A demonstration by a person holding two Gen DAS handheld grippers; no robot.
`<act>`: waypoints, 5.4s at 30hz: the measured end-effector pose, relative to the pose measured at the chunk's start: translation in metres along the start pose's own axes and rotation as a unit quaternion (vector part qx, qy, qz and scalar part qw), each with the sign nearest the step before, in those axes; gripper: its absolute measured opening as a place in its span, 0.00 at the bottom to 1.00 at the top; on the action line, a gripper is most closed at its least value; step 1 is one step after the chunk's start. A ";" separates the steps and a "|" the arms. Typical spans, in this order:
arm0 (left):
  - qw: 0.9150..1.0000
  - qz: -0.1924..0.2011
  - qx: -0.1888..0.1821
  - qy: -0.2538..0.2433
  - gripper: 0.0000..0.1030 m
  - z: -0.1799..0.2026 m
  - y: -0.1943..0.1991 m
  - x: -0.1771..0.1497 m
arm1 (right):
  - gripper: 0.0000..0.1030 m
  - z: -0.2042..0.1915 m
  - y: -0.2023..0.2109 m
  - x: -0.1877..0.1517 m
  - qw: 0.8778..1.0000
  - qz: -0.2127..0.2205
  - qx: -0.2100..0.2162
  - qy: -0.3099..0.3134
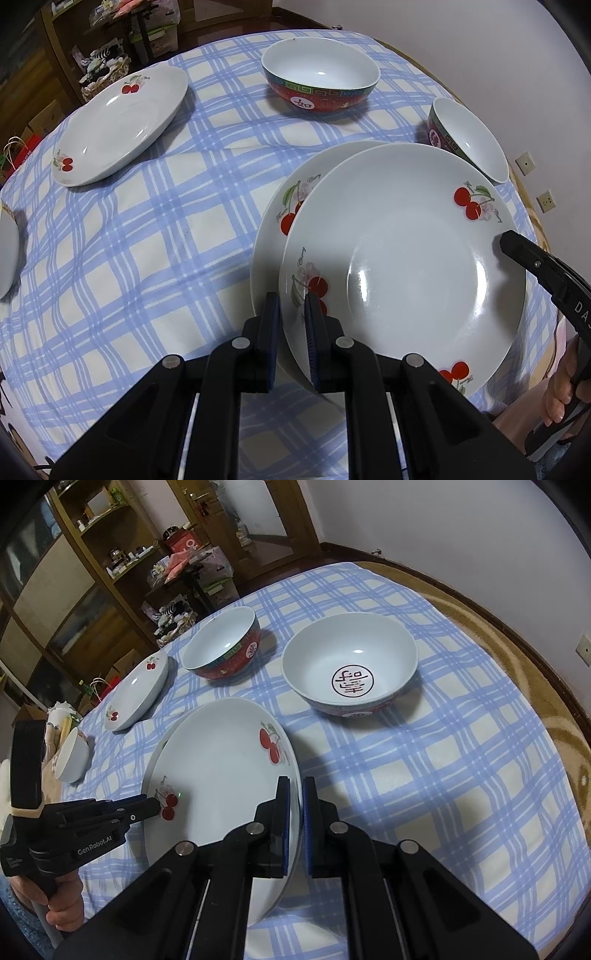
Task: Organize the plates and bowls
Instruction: 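Lower the right tool's plate onto a cherry plate while the left tool lowers its plate onto another, then open both tools to release the stacked cherry plates, then withdraw both open tools and move them toward cherry plates across the table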
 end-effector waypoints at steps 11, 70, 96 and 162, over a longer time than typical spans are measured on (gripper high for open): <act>1.000 0.004 0.005 -0.001 0.13 0.000 -0.001 0.000 | 0.07 0.000 -0.001 0.001 1.000 0.000 0.000 -0.001; 0.998 0.010 0.056 -0.020 0.18 -0.005 0.010 0.002 | 0.08 -0.008 -0.016 0.004 1.000 -0.009 0.003 0.006; 0.998 0.022 0.052 -0.001 0.34 -0.002 0.024 -0.001 | 0.08 -0.002 -0.019 0.004 1.000 -0.017 -0.008 0.000; 0.983 0.098 0.149 0.051 0.84 -0.075 0.144 -0.022 | 1.00 -0.097 0.065 0.009 0.984 0.125 0.052 0.114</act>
Point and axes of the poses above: each gripper's, at about its wrist camera, not at the fingertips, and y roughly against the way its jaws point, z to its right, x to its top, the point moved 7 cm from there along -y, roughly the way its jaws point, and after that the axes turned 9 degrees about -y, right-handed, at the moved point
